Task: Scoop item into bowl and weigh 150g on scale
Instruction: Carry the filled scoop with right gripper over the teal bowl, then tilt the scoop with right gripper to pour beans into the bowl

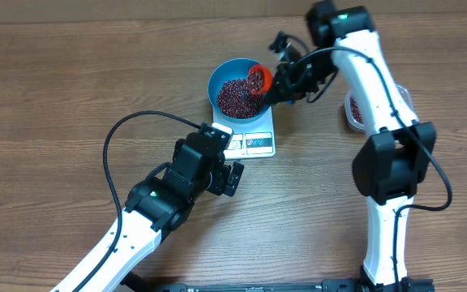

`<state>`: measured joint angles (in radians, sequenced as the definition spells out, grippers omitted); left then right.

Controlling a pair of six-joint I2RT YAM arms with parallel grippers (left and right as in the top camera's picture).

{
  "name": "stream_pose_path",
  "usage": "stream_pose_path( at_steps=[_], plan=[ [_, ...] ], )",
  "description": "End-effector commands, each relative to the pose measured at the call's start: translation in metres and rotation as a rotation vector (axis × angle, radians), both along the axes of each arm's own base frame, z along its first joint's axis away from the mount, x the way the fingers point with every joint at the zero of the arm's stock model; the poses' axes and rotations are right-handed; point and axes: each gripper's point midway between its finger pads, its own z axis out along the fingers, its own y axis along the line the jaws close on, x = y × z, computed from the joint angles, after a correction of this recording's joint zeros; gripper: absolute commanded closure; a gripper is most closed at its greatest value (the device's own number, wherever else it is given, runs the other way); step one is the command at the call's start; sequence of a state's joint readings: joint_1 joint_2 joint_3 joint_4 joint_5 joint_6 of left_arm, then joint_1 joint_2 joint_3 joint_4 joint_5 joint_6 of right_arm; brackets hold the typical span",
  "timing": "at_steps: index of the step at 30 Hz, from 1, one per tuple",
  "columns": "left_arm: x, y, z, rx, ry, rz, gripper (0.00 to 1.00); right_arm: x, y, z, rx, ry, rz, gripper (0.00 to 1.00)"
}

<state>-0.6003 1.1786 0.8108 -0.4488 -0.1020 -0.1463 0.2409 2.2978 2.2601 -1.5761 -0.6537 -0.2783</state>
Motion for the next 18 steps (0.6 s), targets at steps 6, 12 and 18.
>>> stream_pose_path(
  at_steps=[6,12,18],
  plan=[
    [0.003,0.003,0.001,0.015,-0.008,0.006,0.01,0.007,-0.012,-0.027,-0.485,-0.136,-0.046,0.96],
    [0.003,0.003,0.001,0.015,-0.008,0.006,0.00,0.009,-0.005,-0.028,-0.556,-0.197,-0.034,0.96],
    [0.003,0.003,0.001,0.015,-0.008,0.006,0.00,0.012,0.001,-0.028,-0.594,-0.249,-0.020,0.96]
  ],
)
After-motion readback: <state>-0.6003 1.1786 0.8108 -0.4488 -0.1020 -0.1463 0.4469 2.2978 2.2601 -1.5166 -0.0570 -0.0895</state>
